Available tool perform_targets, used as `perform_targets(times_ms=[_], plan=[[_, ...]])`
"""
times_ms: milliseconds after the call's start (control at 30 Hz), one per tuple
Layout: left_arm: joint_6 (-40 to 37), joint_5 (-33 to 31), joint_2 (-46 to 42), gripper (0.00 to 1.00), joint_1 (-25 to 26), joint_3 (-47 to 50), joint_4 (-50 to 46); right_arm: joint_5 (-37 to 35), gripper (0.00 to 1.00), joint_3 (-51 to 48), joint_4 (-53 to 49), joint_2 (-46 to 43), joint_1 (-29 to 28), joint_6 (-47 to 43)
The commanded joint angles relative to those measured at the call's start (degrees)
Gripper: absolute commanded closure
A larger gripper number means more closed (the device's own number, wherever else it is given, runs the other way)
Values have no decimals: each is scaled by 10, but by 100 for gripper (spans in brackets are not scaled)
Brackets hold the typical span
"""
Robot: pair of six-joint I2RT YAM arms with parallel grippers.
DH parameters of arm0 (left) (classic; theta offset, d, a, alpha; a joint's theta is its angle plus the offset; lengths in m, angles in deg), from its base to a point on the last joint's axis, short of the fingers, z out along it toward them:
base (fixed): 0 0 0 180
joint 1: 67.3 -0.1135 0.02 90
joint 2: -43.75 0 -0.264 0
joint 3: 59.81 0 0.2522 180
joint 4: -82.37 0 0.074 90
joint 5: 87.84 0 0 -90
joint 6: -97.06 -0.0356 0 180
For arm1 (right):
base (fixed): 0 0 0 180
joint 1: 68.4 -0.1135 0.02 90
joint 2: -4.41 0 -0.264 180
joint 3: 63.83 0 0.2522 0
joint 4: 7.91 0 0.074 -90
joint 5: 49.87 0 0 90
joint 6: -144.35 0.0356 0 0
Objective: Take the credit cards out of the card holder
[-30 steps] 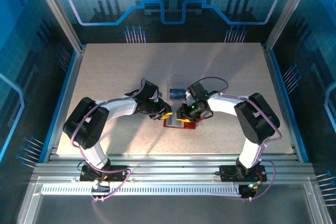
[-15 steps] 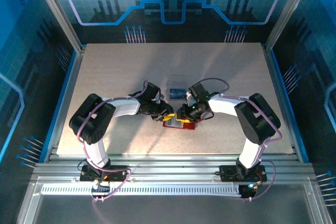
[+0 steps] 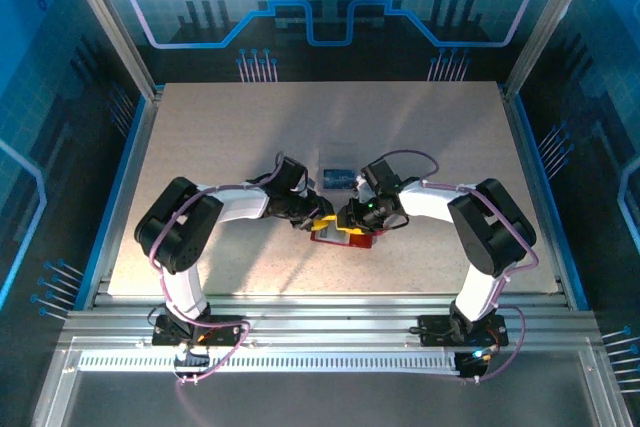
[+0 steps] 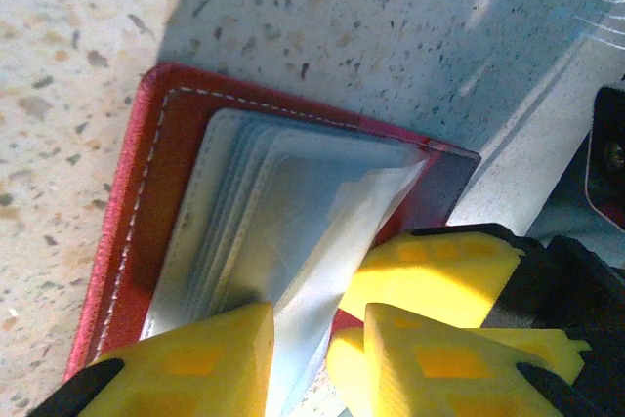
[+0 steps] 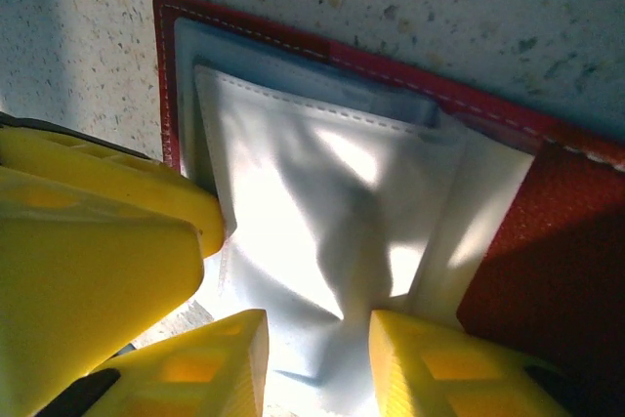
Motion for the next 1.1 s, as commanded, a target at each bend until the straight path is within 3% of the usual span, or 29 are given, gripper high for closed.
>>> perform_targets(times_ms=[0, 267, 600, 800, 1067], plan=[[0, 3, 18, 68, 9, -11, -10, 4, 65, -13, 1, -8, 6, 12], [-13, -34, -10, 58, 9, -16, -51, 7, 65, -13, 11, -6, 6, 17], [-10, -16, -1, 57, 12, -23, -50, 14, 65, -13, 26, 2, 6, 24], [-24, -51, -21, 52, 14, -20, -87, 17, 65, -13, 28, 8, 5, 24], [-14, -44, -15, 51, 19, -27, -79, 23, 65, -9, 34, 16, -1, 27]])
